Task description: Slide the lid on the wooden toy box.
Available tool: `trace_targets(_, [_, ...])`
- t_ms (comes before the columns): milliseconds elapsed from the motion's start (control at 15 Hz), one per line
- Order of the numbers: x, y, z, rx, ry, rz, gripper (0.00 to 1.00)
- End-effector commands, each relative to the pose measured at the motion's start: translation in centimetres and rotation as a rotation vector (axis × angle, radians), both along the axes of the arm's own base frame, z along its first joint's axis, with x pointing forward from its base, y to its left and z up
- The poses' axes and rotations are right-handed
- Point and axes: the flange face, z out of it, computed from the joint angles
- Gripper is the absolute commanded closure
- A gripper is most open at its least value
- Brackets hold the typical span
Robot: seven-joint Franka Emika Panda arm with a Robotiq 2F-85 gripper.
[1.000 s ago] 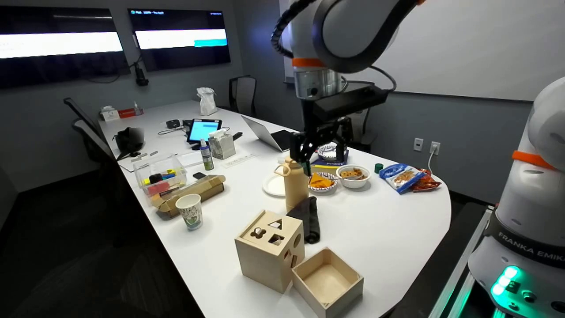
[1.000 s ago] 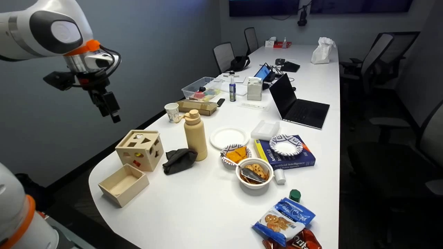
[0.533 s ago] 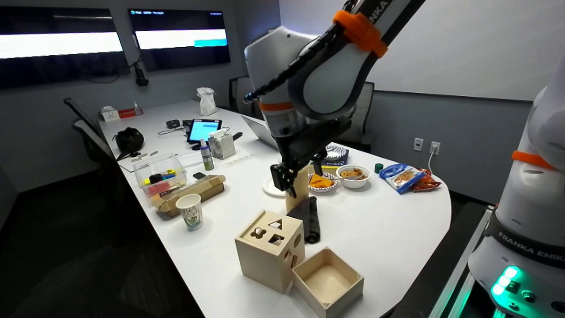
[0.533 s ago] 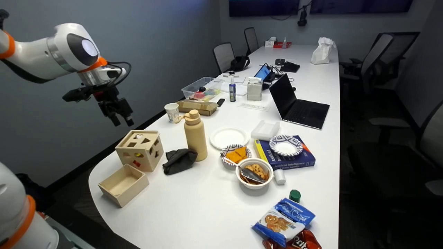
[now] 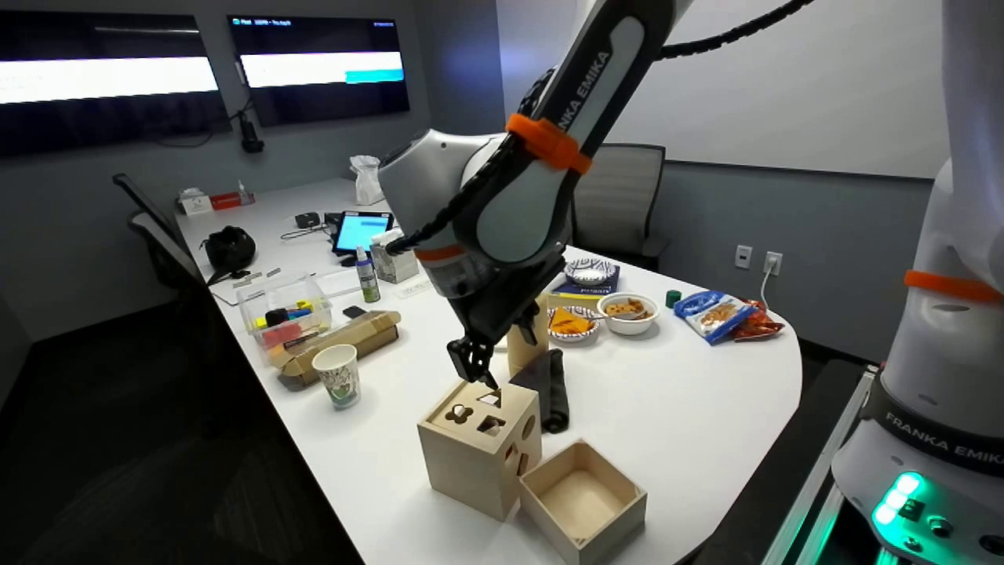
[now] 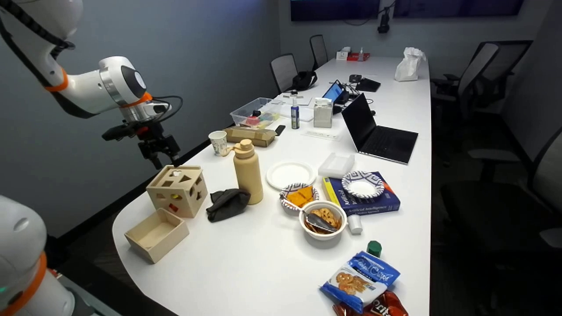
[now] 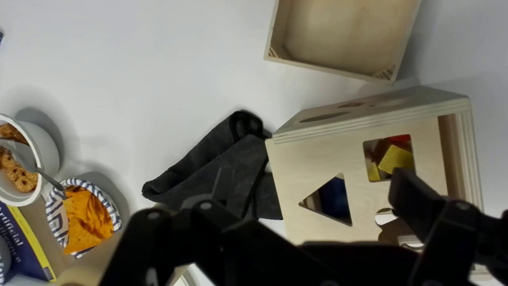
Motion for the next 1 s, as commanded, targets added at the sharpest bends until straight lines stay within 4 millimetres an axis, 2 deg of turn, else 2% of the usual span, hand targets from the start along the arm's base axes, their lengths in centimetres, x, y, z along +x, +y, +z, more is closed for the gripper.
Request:
trace_targets(0, [1.6,1.6,-2.3,-0.036,0.041,0.016,0.0])
trace_targets(267, [2.1,2.1,-4.4,-0.057,0.078,0.01,0.0])
trace_targets(933, [2.9,1.5,-7.3,-0.078,0.122,-0.016,0.0])
